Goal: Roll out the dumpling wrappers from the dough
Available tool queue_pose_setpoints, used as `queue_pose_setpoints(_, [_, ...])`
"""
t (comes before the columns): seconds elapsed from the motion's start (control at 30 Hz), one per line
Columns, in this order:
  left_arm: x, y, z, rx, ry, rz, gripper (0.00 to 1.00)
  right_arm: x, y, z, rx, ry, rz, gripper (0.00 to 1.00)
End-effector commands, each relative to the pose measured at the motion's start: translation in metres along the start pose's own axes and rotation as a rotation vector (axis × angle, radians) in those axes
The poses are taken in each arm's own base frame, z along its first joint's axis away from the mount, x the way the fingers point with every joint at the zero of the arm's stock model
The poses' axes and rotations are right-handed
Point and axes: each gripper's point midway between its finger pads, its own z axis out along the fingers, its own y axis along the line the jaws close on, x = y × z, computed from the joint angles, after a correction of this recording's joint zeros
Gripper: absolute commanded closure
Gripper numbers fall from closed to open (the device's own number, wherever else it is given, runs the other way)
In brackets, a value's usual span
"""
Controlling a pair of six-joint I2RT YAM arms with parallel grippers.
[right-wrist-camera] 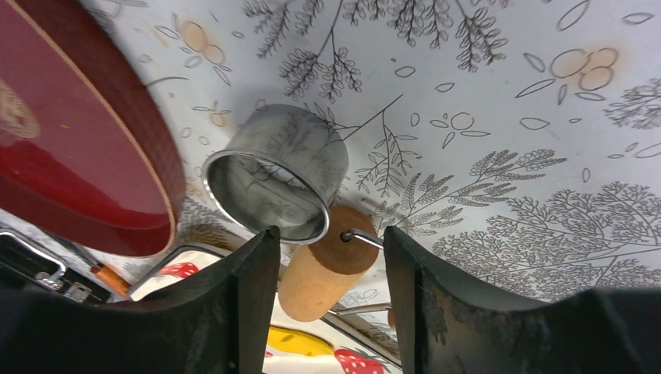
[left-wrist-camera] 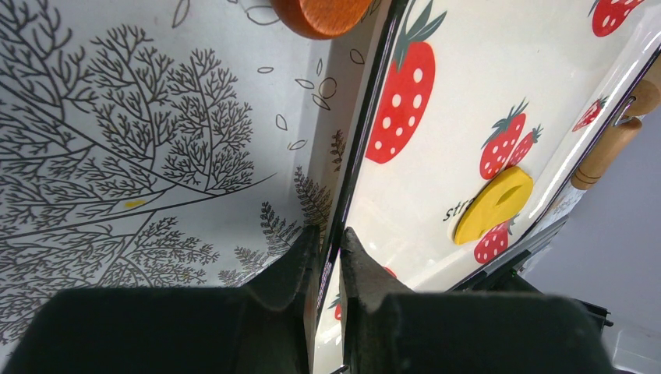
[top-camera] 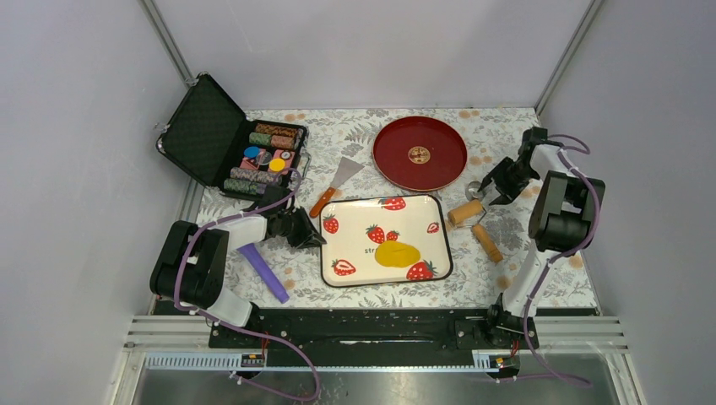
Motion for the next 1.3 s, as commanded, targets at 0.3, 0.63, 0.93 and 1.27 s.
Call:
queue_pose_setpoints(0.3, [0.018, 0.065, 0.007, -0.261, 0.021, -0.048, 1.0, 0.008, -0.007, 0.021, 0.079, 0.062, -0.022, 0.59])
queue_pose_setpoints(0.63, [0.018, 0.065, 0.007, -0.262, 0.022, -0.047, 1.0, 0.006, -0.008, 0.012, 0.082, 0.032, -0.039, 0.92])
queue_pose_setpoints(0.93, [0.018, 0.065, 0.007, -0.262, 0.025, -0.044, 1.0, 0.0, 0.014, -0.03, 0.009, -0.061, -0.082, 1.0])
queue_pose_setpoints(1.27, [0.018, 0.065, 0.007, -0.263, 0.027, -0.043, 1.0, 0.067, 0.047, -0.064, -0.018, -0.036, -0.321, 1.0])
